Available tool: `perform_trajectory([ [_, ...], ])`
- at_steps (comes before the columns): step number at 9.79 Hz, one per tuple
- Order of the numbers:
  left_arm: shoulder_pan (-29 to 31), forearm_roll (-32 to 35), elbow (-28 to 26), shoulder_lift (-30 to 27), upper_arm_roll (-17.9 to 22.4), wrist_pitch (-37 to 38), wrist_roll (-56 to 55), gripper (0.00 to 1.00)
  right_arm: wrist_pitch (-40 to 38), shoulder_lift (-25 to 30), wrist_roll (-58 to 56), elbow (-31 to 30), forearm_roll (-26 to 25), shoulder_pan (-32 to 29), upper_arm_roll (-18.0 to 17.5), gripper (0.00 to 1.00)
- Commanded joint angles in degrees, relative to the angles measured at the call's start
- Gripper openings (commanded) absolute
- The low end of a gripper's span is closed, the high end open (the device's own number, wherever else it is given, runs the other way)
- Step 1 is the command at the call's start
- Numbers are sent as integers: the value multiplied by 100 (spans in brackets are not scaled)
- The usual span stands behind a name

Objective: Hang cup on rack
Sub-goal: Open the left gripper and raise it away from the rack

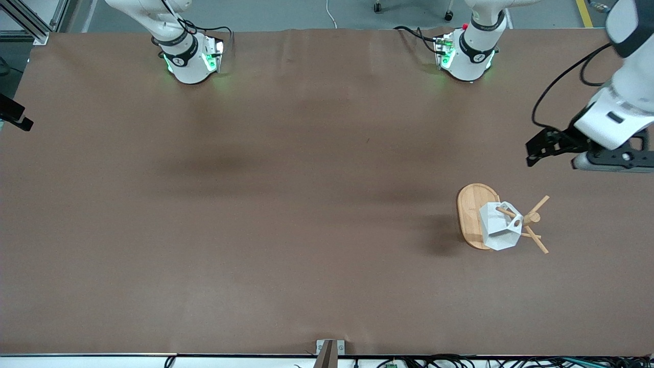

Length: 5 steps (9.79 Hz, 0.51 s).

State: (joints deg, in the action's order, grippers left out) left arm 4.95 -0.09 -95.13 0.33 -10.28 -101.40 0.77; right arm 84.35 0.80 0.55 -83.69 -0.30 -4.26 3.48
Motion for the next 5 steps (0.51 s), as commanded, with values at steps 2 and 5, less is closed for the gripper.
perform_trajectory([
  [2,-302,96,547,126,254,875,319,100,11,17,-81,-16,66,-75,-14,100],
  [5,-592,466,689,-75,281,1375,65,100,-6,26,-90,-16,66,-58,39,100],
])
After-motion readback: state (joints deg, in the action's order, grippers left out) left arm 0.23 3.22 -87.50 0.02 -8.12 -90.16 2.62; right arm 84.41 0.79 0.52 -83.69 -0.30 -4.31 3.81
